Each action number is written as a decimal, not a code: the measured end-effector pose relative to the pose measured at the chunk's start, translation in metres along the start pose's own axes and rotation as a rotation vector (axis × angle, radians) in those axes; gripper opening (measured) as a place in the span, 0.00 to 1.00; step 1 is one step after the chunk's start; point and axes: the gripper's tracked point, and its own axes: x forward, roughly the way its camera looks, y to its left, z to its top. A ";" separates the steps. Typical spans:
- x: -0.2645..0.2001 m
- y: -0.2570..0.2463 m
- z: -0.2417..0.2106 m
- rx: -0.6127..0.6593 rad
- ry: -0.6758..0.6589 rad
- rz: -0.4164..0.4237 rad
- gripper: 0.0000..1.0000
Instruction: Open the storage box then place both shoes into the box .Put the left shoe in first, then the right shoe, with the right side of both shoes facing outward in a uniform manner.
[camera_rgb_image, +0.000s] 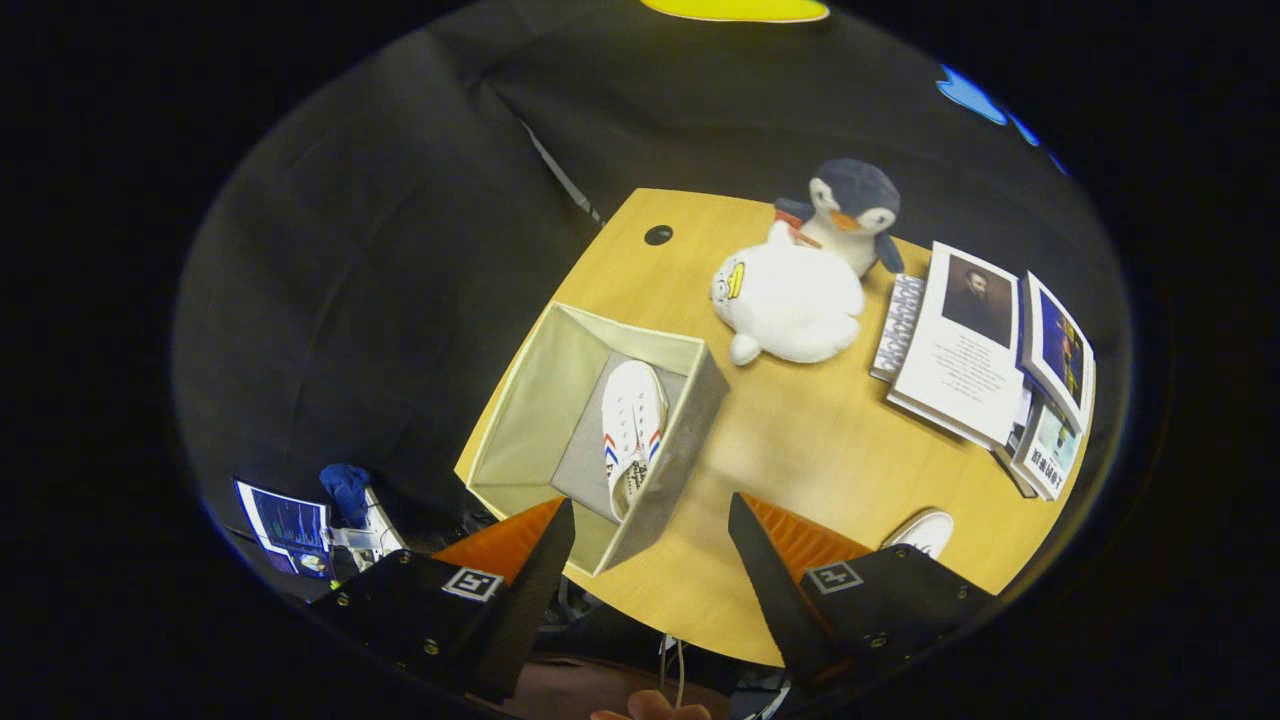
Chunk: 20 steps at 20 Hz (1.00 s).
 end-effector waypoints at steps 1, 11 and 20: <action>-0.004 -0.009 -0.005 0.019 -0.004 -0.005 0.95; -0.035 -0.105 -0.060 0.169 -0.041 -0.080 0.95; -0.039 -0.175 -0.111 0.304 -0.035 -0.146 0.95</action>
